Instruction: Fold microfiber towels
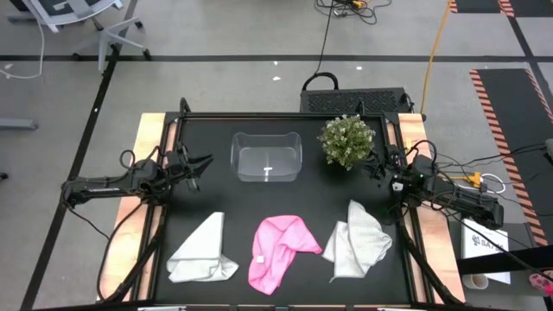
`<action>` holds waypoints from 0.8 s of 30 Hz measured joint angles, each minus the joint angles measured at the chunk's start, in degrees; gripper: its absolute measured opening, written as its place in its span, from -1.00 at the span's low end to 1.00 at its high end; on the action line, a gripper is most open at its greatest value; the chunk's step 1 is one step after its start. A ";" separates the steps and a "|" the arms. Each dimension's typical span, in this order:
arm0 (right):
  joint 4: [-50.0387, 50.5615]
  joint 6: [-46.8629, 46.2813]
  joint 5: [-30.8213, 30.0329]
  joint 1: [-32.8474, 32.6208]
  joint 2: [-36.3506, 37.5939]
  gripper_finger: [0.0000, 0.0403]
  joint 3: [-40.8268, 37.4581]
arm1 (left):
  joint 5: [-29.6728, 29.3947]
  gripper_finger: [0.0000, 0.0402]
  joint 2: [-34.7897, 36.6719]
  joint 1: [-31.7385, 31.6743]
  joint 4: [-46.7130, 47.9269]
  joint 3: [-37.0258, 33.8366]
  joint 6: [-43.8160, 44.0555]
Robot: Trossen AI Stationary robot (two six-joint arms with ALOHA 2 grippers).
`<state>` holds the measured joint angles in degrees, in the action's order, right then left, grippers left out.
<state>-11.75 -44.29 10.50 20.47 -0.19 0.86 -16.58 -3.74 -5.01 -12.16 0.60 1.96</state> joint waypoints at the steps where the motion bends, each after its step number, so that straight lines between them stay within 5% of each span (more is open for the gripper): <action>1: -0.02 0.00 0.02 0.02 -0.02 -1.00 -0.02 | 0.00 -0.70 0.00 0.01 -0.01 0.00 0.00; 24: 0.00 0.50 0.04 0.00 -0.02 -1.00 0.00 | 0.00 -0.70 0.00 0.02 -0.01 0.01 0.00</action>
<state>-11.75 -43.79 10.54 20.47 -0.20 0.86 -16.58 -3.74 -4.99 -12.18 0.61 1.96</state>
